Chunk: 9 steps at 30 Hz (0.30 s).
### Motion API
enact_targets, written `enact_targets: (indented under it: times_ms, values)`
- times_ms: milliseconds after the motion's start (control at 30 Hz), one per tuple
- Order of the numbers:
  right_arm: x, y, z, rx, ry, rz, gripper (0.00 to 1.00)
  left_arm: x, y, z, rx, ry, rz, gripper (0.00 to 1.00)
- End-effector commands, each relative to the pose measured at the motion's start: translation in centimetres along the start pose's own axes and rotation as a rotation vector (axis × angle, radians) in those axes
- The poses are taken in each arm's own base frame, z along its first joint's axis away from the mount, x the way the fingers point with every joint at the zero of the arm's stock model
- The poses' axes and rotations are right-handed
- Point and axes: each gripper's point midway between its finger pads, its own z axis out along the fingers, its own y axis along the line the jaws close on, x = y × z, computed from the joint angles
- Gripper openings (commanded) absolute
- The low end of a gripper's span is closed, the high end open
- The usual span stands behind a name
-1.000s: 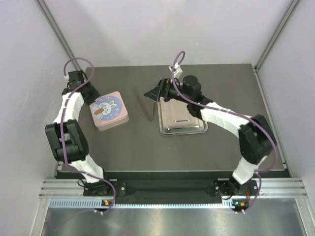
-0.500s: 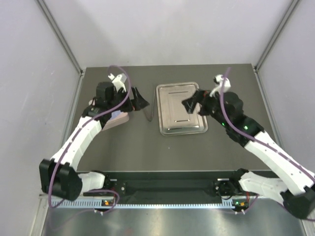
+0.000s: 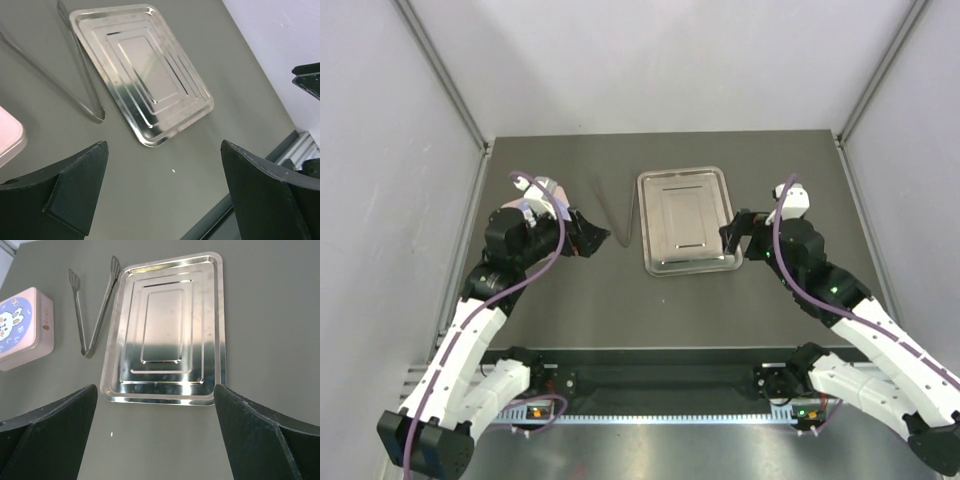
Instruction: Pack the chocolate
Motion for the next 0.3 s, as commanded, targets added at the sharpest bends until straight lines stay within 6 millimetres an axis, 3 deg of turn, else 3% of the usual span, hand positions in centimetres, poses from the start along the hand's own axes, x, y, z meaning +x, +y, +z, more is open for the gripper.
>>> enact_targets:
  times_ms: [0, 267]
  values:
    - [-1.03, -0.07, 0.06, 0.005, -0.037, -0.024, 1.0, -1.55, -0.11, -0.43, -0.01, -0.058, 0.068, 0.99]
    - [-0.76, -0.54, 0.15, 0.021, -0.046, -0.031, 1.0, -1.33, 0.47, -0.97, -0.054, -0.048, 0.071, 0.99]
